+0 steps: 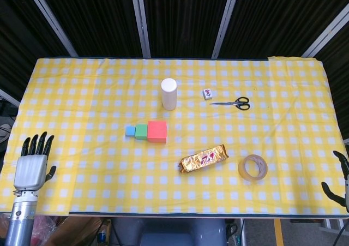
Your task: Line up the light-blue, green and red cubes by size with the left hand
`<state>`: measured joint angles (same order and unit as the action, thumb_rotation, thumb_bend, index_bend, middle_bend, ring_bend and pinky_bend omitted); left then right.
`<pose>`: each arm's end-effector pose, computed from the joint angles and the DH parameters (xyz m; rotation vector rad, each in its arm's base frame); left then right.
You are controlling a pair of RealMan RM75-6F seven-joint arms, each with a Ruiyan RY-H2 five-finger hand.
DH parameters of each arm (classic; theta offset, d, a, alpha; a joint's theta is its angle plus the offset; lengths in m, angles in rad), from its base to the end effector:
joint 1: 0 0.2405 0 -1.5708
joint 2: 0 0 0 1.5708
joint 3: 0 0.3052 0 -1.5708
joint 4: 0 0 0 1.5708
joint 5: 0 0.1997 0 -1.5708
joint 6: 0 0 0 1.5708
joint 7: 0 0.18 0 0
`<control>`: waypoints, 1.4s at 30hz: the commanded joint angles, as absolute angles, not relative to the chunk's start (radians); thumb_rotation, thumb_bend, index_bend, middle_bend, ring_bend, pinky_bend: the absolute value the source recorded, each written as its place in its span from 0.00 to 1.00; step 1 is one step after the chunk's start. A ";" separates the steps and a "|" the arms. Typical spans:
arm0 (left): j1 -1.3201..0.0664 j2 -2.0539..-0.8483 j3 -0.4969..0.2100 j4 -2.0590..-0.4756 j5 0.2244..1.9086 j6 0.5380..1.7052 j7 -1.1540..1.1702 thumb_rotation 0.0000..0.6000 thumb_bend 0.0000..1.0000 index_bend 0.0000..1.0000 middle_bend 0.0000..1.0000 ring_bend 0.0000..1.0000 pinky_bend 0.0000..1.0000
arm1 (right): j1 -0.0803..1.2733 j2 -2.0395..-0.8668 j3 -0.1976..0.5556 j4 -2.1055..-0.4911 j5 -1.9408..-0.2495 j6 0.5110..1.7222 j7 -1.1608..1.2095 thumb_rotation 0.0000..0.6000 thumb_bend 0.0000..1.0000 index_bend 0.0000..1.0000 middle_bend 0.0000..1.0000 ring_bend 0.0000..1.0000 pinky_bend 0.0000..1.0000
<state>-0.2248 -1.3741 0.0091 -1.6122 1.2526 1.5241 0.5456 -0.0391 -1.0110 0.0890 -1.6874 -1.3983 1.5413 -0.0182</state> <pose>-0.3400 0.2510 0.1017 -1.4229 -0.7530 -0.6056 -0.3730 -0.1805 0.2447 1.1978 -0.8995 0.7855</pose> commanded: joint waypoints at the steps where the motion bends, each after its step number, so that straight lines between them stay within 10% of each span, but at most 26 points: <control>1: -0.242 -1.377 -0.015 -1.599 1.248 1.505 0.567 1.00 0.28 0.09 0.00 0.00 0.00 | -0.046 -1.005 0.089 -1.693 -1.405 1.556 -0.005 1.00 0.32 0.16 0.00 0.02 0.00; 17: -0.531 -1.470 -0.253 -1.580 0.802 1.227 0.959 1.00 0.23 0.20 0.00 0.00 0.00 | -0.031 -0.993 0.085 -1.697 -1.419 1.524 0.026 1.00 0.32 0.16 0.00 0.02 0.00; 42: -0.745 -1.712 -0.216 -1.496 0.575 1.290 1.240 1.00 0.23 0.20 0.00 0.00 0.00 | -0.032 -0.983 0.082 -1.696 -1.431 1.528 0.054 1.00 0.32 0.16 0.00 0.02 0.00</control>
